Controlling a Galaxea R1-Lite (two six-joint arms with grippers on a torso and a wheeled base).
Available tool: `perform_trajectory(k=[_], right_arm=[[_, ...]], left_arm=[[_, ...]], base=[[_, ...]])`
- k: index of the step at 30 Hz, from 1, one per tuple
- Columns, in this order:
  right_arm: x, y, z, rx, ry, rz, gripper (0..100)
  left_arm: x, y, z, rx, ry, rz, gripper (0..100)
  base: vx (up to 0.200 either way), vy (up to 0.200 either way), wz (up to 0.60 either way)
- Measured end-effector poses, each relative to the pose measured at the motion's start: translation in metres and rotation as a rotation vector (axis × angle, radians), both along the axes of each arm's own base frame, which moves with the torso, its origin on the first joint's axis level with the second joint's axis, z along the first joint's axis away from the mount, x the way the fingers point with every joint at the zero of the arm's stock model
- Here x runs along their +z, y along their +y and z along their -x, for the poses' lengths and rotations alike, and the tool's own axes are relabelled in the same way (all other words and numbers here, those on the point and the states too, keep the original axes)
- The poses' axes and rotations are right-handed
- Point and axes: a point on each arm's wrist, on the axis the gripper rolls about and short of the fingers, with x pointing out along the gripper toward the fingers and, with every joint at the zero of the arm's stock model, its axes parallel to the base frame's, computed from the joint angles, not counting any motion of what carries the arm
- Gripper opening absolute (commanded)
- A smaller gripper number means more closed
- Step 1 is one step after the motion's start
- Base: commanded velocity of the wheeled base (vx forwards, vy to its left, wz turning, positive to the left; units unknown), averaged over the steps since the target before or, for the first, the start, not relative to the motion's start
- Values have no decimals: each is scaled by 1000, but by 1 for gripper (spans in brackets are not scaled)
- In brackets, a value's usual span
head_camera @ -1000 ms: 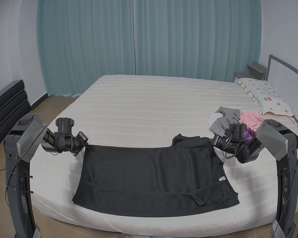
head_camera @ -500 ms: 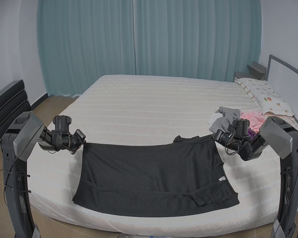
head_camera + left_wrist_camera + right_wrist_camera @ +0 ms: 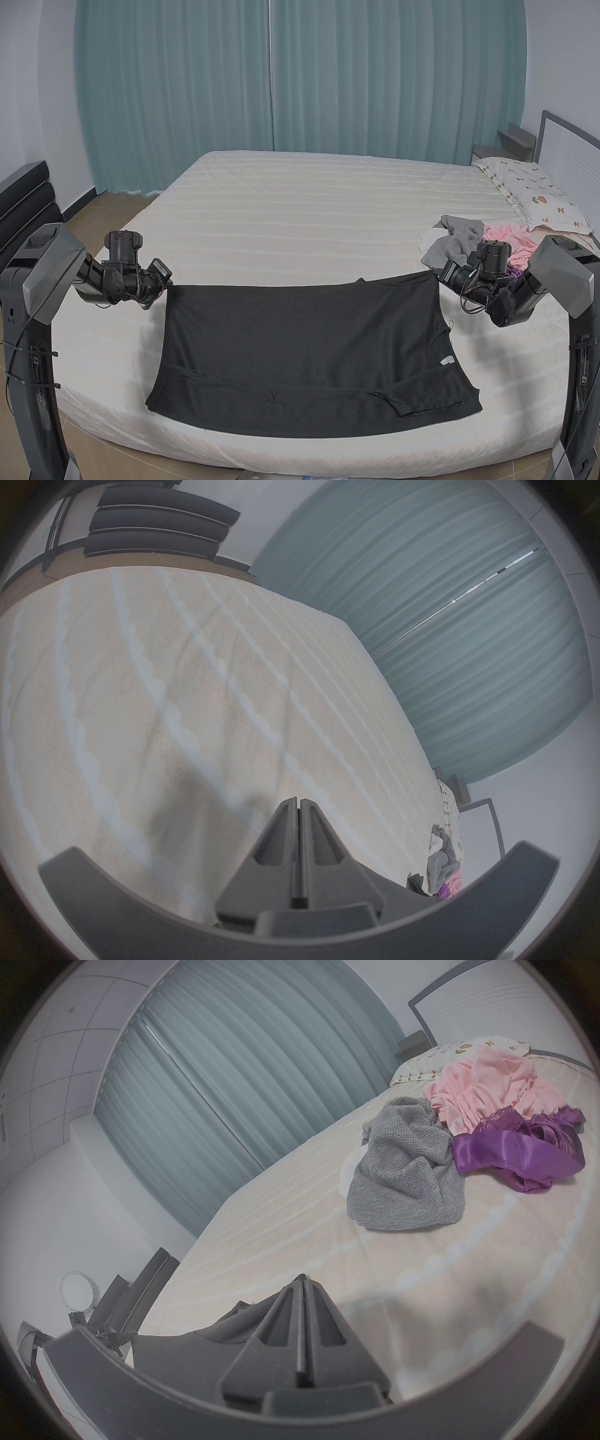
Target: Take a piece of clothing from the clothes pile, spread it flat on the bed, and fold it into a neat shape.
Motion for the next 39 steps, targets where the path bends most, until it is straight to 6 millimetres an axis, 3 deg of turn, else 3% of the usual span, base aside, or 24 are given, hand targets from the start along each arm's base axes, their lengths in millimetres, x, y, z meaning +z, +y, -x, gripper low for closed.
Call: perform_trajectory(k=[10, 39], right_arm=[[-14, 0, 19, 19, 55, -2, 0], [-8, -12, 120, 97, 84, -50, 0]], left_arm=[[-5, -1, 7, -23, 30, -31, 0], [10, -7, 89, -119, 146, -130, 0]], base=[[0, 0, 0], [0, 0, 0]])
